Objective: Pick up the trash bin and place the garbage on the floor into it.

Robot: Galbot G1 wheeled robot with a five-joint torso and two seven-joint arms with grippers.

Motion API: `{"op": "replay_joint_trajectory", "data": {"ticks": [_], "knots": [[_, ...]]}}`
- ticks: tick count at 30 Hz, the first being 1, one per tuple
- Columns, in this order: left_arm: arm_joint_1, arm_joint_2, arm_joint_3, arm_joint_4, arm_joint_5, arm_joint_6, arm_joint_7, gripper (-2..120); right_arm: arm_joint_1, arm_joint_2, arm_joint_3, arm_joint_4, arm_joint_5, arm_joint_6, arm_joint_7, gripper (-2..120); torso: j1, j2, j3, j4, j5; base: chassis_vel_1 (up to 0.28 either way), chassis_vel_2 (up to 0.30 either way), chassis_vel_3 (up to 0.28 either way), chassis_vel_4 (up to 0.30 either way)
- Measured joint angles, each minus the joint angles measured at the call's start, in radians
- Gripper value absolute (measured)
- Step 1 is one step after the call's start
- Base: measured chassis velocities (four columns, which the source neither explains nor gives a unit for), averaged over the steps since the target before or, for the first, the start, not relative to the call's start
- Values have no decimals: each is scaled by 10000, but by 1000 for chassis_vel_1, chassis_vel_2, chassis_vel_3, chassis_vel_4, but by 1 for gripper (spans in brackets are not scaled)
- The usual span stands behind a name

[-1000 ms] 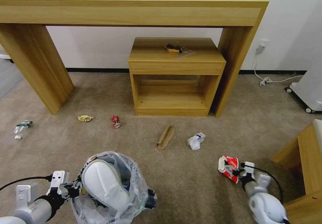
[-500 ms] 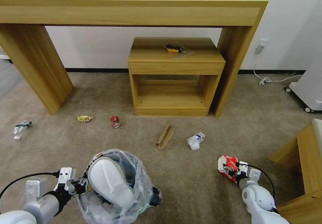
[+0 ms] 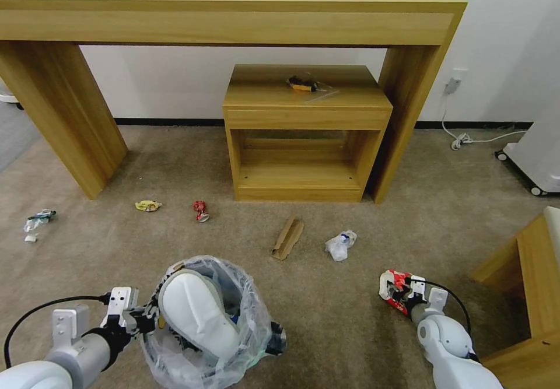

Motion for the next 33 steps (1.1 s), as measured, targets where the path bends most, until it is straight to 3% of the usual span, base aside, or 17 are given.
{"op": "replay_joint_trajectory", "data": {"ticks": [5, 8, 17, 21, 24, 28, 33], "knots": [[-5, 15, 15, -47, -28, 0, -49, 0, 0, -1, -24, -30, 42, 0, 0, 18, 0, 0, 0, 0, 0, 0, 0, 0, 0], [-48, 30, 108, -106, -119, 0, -201, 0, 33, 4, -44, -139, 178, -5, 24, 2, 0, 0, 0, 0, -1, 0, 0, 0, 0], [-448, 340, 263, -17, -509, 0, -541, 0, -134, -17, 59, 117, 71, 278, 33, 0, 0, 0, 0, 0, 1, 0, 0, 0, 0], [-1174, 762, 522, 184, -1082, 0, -1127, 0, -419, -78, 201, 713, -114, 438, -45, 0, -1, 0, 0, 1, 0, 0, 0, 0, 0], [-1721, 1089, 713, 369, -1493, 0, -1505, 0, -617, -141, 293, 1241, -196, 472, -101, 0, 0, 0, 1, -2, 0, 0, 0, 0, 0], [-2857, 2049, 1154, 903, -2161, 0, -1776, 0, -904, -386, 363, 2839, -148, 436, -259, 0, 0, 0, 1, -1, 0, 0, 0, 0, 0], [-3315, 2490, 1357, 1150, -2455, 0, -1862, 0, -831, -761, 161, 3912, 113, 273, -399, 0, 0, 0, 1, -6, -4, 0, 0, 0, 0]]}}
